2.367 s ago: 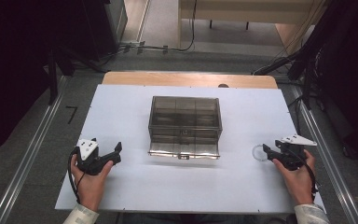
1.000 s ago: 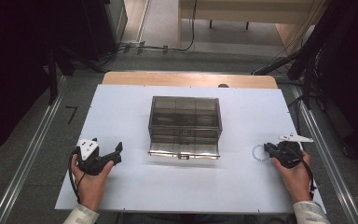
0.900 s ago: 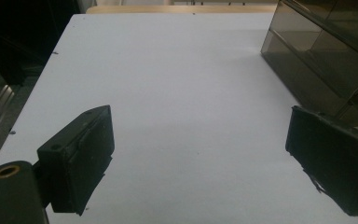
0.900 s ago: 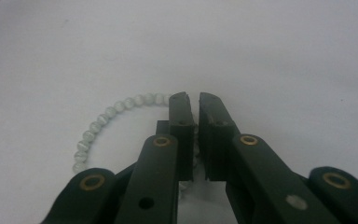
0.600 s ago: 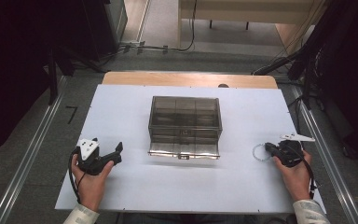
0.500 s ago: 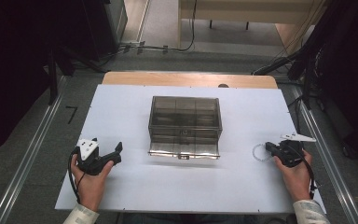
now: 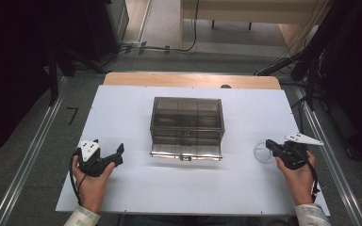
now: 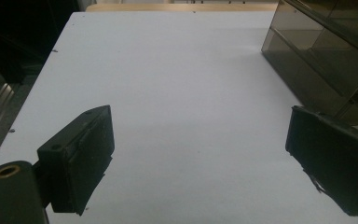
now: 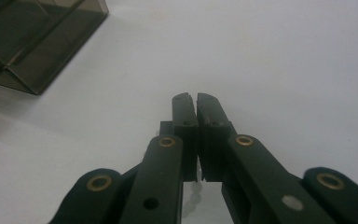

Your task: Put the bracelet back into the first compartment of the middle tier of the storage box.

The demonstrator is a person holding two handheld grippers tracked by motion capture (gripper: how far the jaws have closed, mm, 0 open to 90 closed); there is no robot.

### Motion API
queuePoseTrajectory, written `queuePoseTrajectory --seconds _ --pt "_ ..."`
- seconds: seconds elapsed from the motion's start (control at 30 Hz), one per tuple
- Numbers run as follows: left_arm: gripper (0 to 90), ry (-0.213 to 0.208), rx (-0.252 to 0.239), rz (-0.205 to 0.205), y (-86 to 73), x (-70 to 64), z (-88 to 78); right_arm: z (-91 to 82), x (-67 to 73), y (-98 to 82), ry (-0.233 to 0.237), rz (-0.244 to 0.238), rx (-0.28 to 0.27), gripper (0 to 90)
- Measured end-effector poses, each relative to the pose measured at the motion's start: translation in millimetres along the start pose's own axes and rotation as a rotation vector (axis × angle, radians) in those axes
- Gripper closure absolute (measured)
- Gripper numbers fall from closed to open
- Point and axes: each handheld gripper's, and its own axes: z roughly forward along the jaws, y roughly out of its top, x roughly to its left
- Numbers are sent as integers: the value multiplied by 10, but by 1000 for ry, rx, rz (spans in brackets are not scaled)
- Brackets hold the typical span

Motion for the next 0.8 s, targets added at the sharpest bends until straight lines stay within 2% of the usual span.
queuePoseTrajectory --seconds 0.5,0.8 --pt "84 -1 5 0 -5 -2 6 -155 225 95 49 -30 -65 850" --pt "84 1 6 0 -6 4 6 -214 460 178 94 -74 -101 851"
